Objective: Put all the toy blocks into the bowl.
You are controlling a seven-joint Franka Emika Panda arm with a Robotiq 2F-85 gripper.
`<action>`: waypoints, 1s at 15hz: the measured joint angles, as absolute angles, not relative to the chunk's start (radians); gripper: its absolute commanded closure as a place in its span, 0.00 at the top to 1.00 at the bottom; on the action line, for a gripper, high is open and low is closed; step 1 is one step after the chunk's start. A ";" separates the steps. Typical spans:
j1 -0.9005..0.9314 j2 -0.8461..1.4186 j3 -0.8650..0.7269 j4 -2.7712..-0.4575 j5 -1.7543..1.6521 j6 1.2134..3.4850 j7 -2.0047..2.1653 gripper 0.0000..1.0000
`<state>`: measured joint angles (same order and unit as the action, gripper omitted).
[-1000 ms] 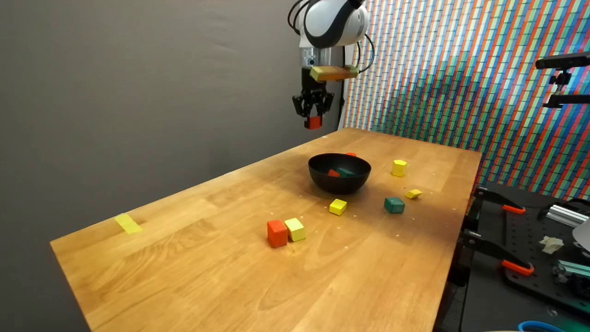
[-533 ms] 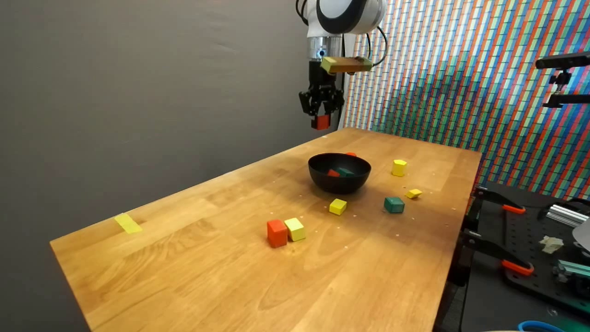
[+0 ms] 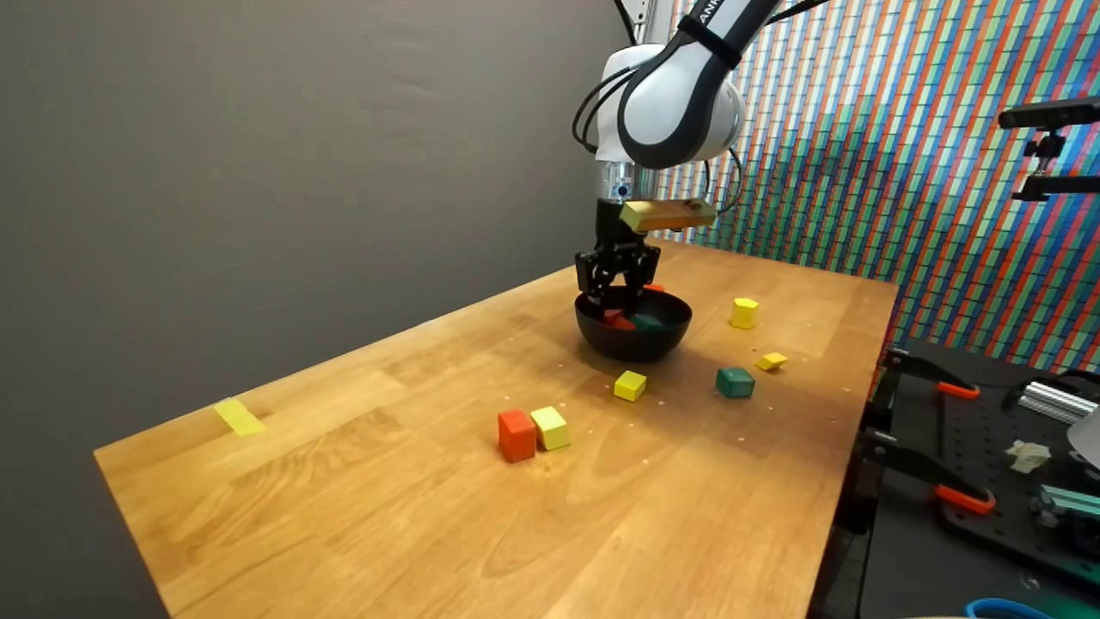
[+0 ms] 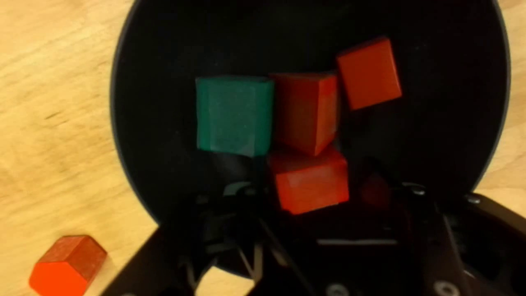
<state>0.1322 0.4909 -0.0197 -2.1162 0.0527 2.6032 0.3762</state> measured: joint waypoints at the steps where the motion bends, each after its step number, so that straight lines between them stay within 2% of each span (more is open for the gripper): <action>1: 0.134 0.485 -0.020 -2.134 0.053 2.627 0.376 0.99; 4: 0.149 0.428 -0.040 -2.200 0.028 2.701 0.382 1.00; 8: 0.196 0.314 -0.175 -2.284 -0.116 2.814 0.463 1.00; 11: 0.157 0.251 -0.251 -2.302 -0.124 2.836 0.476 1.00; 15: 0.024 0.261 -0.199 -2.300 0.025 2.825 0.381 1.00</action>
<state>0.0239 0.2613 -0.1986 -2.2995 0.0247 2.8254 0.3814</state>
